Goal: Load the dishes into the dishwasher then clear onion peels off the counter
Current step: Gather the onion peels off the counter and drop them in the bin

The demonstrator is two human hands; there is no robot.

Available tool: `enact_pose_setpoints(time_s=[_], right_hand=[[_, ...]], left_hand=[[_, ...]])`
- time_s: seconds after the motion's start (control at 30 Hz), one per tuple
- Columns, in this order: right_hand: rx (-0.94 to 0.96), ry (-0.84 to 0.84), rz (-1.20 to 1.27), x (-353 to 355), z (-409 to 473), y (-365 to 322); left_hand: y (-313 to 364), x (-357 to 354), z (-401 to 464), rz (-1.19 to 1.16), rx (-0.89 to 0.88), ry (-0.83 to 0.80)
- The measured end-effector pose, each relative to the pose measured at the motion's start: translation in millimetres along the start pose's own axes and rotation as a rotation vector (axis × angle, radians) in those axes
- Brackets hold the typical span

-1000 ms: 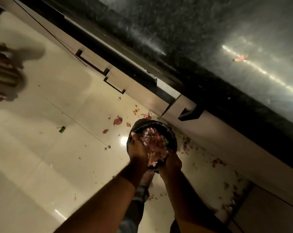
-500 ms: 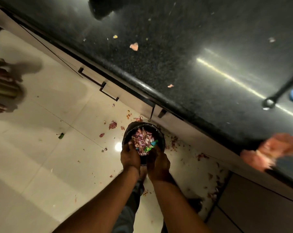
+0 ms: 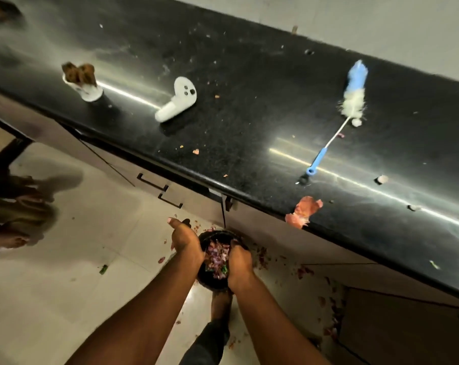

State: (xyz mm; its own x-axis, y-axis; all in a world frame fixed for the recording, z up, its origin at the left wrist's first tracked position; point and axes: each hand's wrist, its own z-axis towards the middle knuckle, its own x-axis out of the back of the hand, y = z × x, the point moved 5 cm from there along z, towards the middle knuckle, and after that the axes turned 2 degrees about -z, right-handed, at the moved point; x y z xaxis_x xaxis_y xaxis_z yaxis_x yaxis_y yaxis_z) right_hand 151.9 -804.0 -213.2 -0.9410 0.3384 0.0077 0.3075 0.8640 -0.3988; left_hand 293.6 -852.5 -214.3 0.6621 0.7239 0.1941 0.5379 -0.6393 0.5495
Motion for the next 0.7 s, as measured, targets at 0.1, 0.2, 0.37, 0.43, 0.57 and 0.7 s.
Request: enact_pose_setpoints(time_s=[0.1, 0.2, 0.37, 0.43, 0.57, 0.7], right_hand=[[0.135, -0.084, -0.175, -1, -27, -9], [0.378, -0.183, -0.683, 4, -59, -13], [0.419, 0.006, -1.067, 60, -62, -6], [0.441, 0.007, -0.986, 83, -66, -12], [0.460, 0.034, -0.842, 125, -73, -24], [0.488, 0.073, -0.762, 186, -86, -32]], left_hand=[[5, -5, -24, -0.044, 0.049, -0.031], [3, -15, -56, -0.078, 0.020, -0.104], [12, -22, -79, -0.023, -0.137, 0.030], [12, -25, -83, 0.017, -0.108, 0.042], [-19, -47, -73, 0.234, -0.082, -0.154], [-89, -82, -127, 0.728, -0.152, -0.506]])
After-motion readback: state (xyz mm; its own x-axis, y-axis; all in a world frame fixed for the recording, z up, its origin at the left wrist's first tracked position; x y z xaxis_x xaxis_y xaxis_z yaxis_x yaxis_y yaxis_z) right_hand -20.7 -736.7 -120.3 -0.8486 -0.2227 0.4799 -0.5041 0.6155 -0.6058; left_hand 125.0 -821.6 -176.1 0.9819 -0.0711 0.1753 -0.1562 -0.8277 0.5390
